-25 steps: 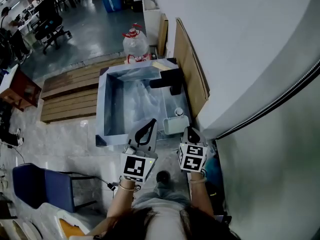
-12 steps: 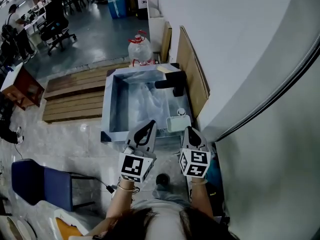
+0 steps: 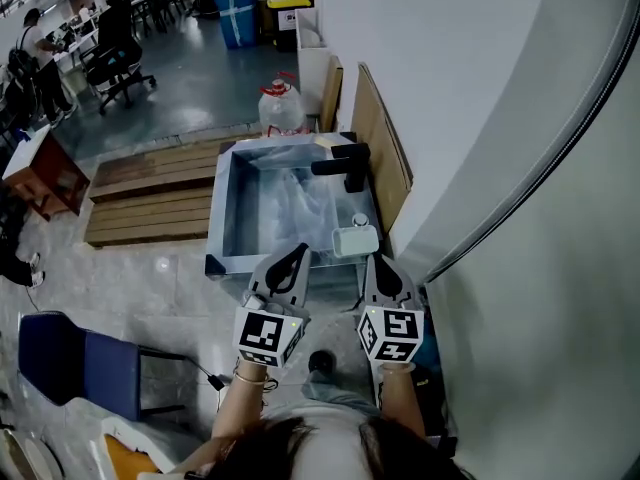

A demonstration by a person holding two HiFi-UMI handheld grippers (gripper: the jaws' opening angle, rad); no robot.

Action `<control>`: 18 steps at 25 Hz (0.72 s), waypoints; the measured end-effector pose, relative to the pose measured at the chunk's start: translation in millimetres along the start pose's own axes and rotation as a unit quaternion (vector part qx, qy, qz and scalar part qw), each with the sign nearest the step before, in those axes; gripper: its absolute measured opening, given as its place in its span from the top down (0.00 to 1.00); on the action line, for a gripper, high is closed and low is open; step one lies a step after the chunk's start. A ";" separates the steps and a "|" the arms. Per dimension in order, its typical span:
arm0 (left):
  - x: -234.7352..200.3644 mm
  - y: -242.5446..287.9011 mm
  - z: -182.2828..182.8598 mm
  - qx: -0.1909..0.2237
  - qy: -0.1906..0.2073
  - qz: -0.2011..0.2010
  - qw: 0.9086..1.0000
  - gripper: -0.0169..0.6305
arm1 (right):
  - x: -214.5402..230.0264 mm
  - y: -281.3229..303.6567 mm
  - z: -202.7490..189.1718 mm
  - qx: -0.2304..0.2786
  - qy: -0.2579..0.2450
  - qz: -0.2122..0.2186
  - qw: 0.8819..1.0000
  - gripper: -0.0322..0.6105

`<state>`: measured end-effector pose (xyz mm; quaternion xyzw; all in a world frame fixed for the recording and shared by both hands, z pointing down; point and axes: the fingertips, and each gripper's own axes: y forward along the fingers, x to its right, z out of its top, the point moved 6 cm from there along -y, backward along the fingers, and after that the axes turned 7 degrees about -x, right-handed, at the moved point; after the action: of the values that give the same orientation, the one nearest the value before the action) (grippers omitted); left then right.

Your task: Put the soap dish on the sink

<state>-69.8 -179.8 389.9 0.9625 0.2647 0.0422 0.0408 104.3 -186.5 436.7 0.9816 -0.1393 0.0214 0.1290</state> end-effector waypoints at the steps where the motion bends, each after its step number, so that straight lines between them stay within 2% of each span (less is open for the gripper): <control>1: 2.6 -4.8 0.9 -0.001 0.000 -0.001 1.000 0.96 | -2.1 -5.1 1.5 0.002 -0.001 0.001 1.000 0.91; 18: 36.7 -79.7 18.1 0.029 0.013 0.005 0.999 0.96 | -38.0 -83.3 14.1 0.042 -0.025 0.009 0.999 0.91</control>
<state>-76.8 -93.7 366.1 0.9640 0.2615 0.0471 0.0092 91.1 -102.7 399.5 0.9851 -0.1506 0.0044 0.0835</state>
